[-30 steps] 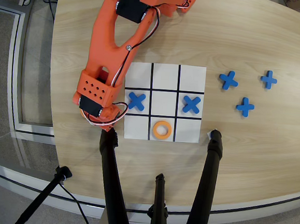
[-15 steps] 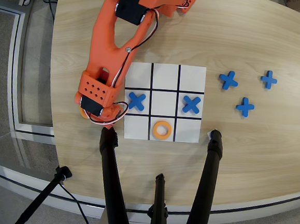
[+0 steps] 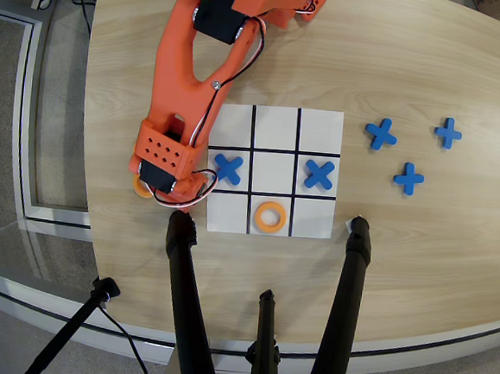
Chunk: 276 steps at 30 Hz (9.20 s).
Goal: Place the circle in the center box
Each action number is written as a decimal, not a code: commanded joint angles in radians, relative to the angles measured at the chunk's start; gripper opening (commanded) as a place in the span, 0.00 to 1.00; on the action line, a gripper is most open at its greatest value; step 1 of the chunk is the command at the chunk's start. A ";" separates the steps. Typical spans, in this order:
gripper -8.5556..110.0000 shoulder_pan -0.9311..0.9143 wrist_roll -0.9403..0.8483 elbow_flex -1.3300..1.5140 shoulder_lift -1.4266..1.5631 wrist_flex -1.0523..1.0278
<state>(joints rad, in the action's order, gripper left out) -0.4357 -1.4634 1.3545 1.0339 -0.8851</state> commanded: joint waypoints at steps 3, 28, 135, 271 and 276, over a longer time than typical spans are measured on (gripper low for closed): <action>0.18 0.002 -0.005 0.000 0.000 -0.009; 0.18 -0.041 -0.057 0.002 0.046 -0.192; 0.07 0.523 0.368 0.238 0.238 -0.121; 0.07 -1.187 -0.034 1.848 2.359 -0.465; 0.07 -1.187 -0.034 1.848 2.359 -0.465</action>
<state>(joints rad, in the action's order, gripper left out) -1.6199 -1.5002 3.1462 3.3748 -1.3422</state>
